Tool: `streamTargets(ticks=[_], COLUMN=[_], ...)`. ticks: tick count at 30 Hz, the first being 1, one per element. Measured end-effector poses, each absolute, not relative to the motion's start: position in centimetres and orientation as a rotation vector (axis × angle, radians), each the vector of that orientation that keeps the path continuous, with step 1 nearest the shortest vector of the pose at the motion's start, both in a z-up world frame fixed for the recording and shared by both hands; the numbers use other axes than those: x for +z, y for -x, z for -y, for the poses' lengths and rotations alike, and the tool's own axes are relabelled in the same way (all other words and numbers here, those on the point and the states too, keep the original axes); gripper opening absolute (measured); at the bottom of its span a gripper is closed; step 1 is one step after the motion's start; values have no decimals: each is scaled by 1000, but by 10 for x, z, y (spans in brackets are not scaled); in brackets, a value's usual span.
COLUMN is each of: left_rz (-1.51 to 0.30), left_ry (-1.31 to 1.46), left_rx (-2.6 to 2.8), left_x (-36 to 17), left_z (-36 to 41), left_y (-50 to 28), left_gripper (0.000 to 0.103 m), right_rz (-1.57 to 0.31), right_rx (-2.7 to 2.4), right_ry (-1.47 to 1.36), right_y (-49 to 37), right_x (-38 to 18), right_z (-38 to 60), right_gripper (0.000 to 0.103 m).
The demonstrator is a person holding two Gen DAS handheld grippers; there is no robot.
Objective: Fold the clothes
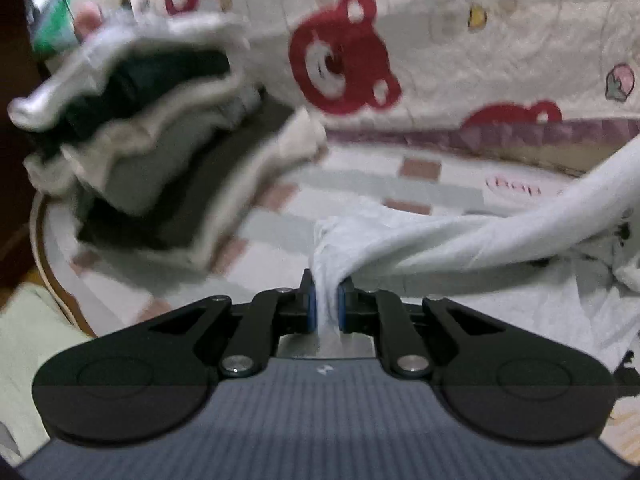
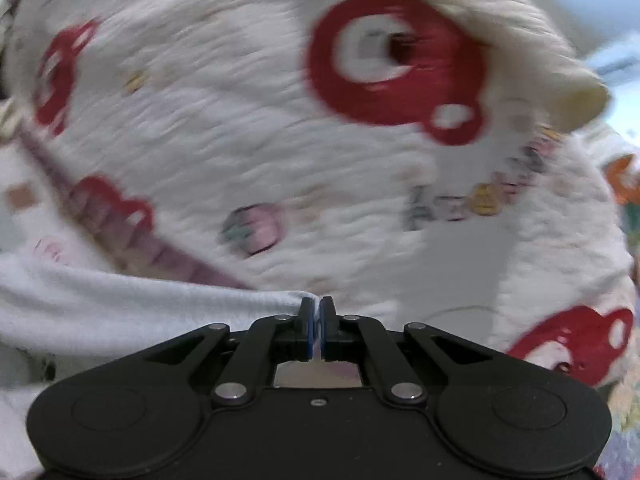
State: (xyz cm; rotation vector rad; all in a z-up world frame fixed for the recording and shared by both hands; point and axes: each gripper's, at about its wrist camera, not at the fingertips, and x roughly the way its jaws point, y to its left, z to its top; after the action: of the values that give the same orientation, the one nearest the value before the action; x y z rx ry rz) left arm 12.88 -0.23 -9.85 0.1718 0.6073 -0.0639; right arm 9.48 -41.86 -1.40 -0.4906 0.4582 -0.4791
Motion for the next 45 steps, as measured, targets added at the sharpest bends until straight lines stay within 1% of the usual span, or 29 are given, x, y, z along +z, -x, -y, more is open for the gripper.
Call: streamTargets(ticks=[4,7,9,10,11,12,13,15,16,17,19,21,22,23,24,25,26,27,29,32,36,38,43,45], left_rz=[-561,-583,-551,-530,-508,-486,-464,-440,-449,-475,-551,-627,-665,-682,-681,-681,-680,-682,-688,-699,-679,-676,-669,-659], left_ry=[-195,-218,-165,-128,-92,-56,-20,66,74,48,-15,-36,-38,-44,-53,-62,-71,-73,-67,-57,-76,-84,-55,-56], left_rx=[-67,-58,-26,-6,13,33,53,59,62,70,99,100,96,96,98,101,104,106,111,119,117,122,127,128], left_x=[-92,-100,-88,-80,-71,-63,-55,-47,-51,-60,-87,-106,-114,-119,-119,-119,-120,-120,-120,-121,-124,-128,-128,-126], left_z=[5,8,-2,-9,-16,-23,-30,-49,-54,-55,-53,-51,-50,-49,-48,-48,-47,-47,-49,-52,-55,-56,-62,-62], left_y=[-123,-126,-123,-121,-118,-116,-113,-113,-116,-122,-137,-149,-154,-156,-156,-155,-155,-155,-155,-155,-158,-161,-162,-161], left_gripper=[10,9,9,10,10,10,9,9,9,9,9,9,9,9,9,9,9,9,9,9,9,9,9,9], right_rz=[-428,-474,-489,-458,-367,-224,-120,-140,-204,-275,-459,-632,-711,-778,-813,-847,-879,-909,-961,-1008,-1067,-1115,-1348,-1376], right_rx=[-446,-384,-346,-337,-323,-280,-238,-166,-159,-153,-150,-153,-144,-132,-112,-91,-71,-50,-5,18,9,-18,-31,-67], right_ry=[338,244,199,196,214,269,325,419,374,335,287,279,248,194,81,-33,-147,-262,-486,-678,-793,-783,-723,-699], right_y=[-84,-94,-99,-101,-98,-92,-89,-100,-108,-117,-137,-153,-157,-158,-149,-140,-132,-123,-106,-83,-69,-66,-87,-95], right_x=[0,-9,-15,-16,-15,-12,-10,-12,-18,-26,-52,-74,-79,-83,-83,-83,-83,-83,-84,-99,-111,-118,-161,-177], right_z=[439,447,448,445,439,429,420,408,409,410,415,416,417,419,423,427,431,435,441,442,453,452,430,425], right_gripper=[2,2,2,2,2,3,3,5,11,13,12,16,16,27,33,45,49,50,60,61,61,67,68,67])
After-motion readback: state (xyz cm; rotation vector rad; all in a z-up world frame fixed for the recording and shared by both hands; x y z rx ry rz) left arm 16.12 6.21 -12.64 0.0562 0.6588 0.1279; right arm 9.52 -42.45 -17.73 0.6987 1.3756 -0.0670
